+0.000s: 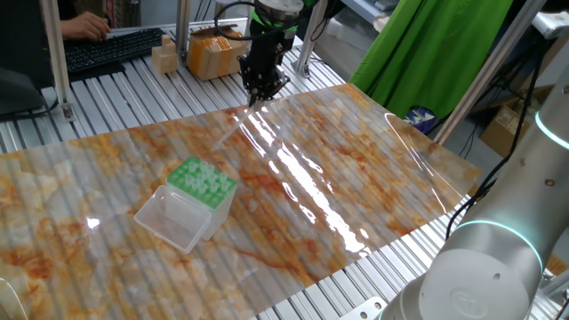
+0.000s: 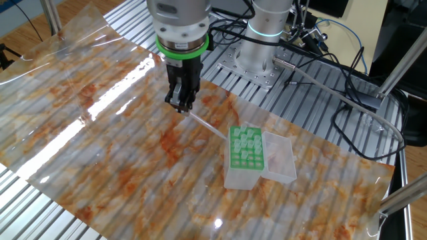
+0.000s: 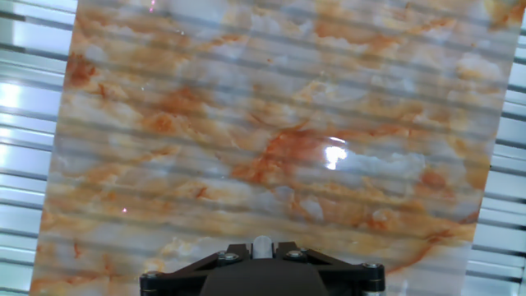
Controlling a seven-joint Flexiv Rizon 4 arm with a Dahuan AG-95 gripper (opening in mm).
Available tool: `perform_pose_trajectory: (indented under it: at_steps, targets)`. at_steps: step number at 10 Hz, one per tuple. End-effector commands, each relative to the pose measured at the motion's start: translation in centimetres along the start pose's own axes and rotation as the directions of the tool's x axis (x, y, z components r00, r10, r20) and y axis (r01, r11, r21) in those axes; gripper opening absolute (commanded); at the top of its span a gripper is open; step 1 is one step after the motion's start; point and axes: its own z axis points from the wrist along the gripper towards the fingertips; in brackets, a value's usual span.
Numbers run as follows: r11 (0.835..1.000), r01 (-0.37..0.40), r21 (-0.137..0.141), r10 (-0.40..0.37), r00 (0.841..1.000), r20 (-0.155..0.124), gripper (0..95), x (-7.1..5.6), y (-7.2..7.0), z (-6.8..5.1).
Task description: Insert a large pipette tip into the holder for large pipette tips
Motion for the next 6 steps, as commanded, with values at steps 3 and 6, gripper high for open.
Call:
perform_pose_trajectory:
  at_steps: [3, 6]
  targets:
    - [1.000, -0.026, -0.005, 0.026, 0.999, 0.022, 0.0, 0.83, 0.28, 0.07]
    - [0.999, -0.034, -0.015, 0.035, 0.999, 0.037, 0.0, 1.25, 0.38, 0.22]
